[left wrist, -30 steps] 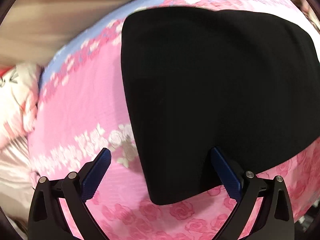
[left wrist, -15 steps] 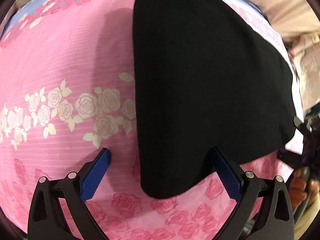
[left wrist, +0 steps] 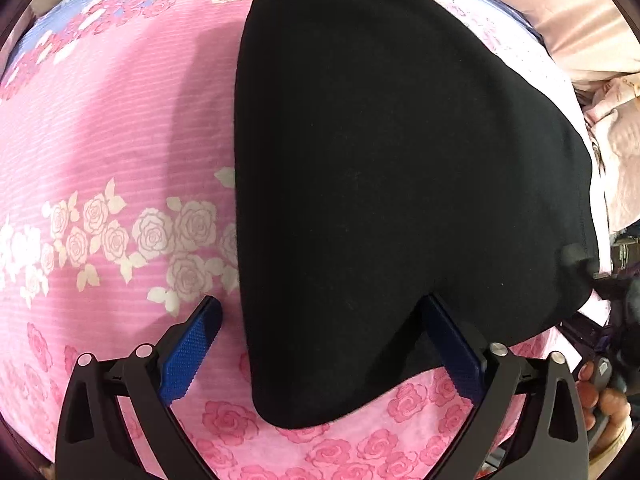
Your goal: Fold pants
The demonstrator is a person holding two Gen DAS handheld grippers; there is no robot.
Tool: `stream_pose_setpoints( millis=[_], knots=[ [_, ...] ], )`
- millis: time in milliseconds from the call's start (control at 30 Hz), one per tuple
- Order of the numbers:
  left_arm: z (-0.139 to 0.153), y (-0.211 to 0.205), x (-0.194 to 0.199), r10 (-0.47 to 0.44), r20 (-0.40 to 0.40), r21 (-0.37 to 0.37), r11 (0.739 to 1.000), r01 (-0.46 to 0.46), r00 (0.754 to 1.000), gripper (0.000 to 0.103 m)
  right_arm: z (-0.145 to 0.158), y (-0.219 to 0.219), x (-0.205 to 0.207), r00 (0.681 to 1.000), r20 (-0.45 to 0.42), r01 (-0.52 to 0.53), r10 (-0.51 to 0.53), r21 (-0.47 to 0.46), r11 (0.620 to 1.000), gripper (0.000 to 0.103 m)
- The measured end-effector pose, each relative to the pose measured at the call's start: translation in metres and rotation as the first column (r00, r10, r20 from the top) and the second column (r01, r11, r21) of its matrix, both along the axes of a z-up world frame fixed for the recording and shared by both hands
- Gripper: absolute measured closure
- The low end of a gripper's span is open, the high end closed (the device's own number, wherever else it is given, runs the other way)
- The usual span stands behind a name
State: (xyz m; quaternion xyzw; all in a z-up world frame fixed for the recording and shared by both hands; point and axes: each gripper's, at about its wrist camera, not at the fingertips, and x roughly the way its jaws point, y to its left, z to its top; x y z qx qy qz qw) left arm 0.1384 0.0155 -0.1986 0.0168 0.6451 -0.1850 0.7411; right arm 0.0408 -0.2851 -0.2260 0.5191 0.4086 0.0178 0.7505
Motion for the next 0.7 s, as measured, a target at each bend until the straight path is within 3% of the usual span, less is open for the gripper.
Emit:
stream_pose_setpoints(
  millis=[67, 267, 333, 533, 600, 667, 700],
  knots=[
    [0.005, -0.006, -0.005, -0.013, -0.004, -0.021, 1.000, 0.013, 1.000, 0.028, 0.002, -0.003, 0.003, 1.000, -0.006, -0.002, 0.002, -0.003, 1.000, 0.070],
    [0.019, -0.013, -0.022, 0.005, 0.016, 0.033, 0.999, -0.005, 1.000, 0.046, 0.019, -0.011, -0.013, 0.999, 0.000, -0.053, 0.053, -0.029, 0.998, 0.077],
    [0.025, 0.007, -0.036, 0.013, 0.014, 0.034, 0.999, -0.014, 1.000, 0.051, 0.023, -0.014, -0.016, 0.997, 0.004, -0.075, 0.075, -0.030, 0.997, 0.079],
    [0.034, 0.019, -0.064, 0.023, 0.014, 0.068, 0.997, -0.024, 1.000, 0.053, 0.020, -0.017, -0.028, 0.990, -0.004, -0.138, 0.138, -0.018, 0.990, 0.083],
    [0.033, 0.021, -0.065, 0.047, 0.028, 0.092, 0.995, -0.050, 0.998, 0.048, 0.013, -0.016, -0.025, 0.990, -0.003, -0.142, 0.142, 0.004, 0.990, 0.079],
    [0.030, 0.021, -0.064, 0.071, 0.034, 0.103, 0.992, -0.074, 0.997, 0.043, 0.015, -0.008, -0.022, 0.990, -0.020, -0.138, 0.138, -0.001, 0.990, 0.063],
    [0.026, 0.023, -0.058, 0.094, 0.045, 0.121, 0.988, -0.099, 0.995, 0.032, 0.017, -0.012, -0.028, 0.990, -0.028, -0.136, 0.135, -0.019, 0.991, 0.059]
  ],
)
